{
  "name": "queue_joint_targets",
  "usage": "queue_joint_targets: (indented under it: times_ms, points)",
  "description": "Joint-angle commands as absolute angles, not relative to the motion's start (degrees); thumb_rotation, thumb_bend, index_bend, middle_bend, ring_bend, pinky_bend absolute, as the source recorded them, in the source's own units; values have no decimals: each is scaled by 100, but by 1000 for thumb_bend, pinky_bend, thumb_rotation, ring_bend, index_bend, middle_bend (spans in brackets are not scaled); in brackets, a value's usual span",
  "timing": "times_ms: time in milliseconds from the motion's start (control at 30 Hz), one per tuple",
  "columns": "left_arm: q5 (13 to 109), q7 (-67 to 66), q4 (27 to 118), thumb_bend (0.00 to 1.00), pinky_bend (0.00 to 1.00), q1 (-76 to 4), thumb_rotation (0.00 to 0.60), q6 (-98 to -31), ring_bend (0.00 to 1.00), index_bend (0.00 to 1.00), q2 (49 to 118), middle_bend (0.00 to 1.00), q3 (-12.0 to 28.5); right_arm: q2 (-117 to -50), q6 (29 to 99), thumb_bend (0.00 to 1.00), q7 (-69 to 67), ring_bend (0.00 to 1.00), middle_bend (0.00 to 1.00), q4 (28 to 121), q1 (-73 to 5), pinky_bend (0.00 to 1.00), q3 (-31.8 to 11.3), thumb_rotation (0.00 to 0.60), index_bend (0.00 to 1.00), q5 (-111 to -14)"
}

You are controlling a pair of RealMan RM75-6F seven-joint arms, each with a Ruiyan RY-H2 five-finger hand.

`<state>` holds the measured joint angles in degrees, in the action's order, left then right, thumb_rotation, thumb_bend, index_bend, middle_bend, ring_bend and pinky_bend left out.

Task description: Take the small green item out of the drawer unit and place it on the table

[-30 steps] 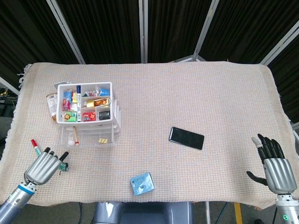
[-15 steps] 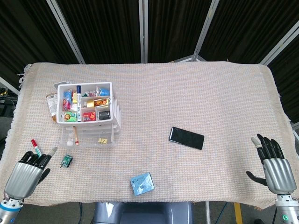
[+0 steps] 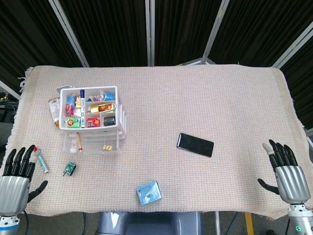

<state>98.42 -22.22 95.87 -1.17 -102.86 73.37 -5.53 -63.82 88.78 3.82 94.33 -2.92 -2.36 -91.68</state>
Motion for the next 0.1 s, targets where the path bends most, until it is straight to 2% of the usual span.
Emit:
queue_joint_targets:
  times_ms: [33, 100]
  points:
    - [9451, -2119, 9889, 86, 0, -80, 600, -9951, 0, 0, 7144, 0, -518, -6383, 8896, 21, 370, 0, 0, 9425, -291, 0, -240, 600, 0, -9183]
    - [9305, -2047, 9931, 86, 0, -80, 600, -9850, 0, 0, 7108, 0, -486, -6383, 8908, 21, 369, 0, 0, 9422, -289, 0, -240, 600, 0, -9193]
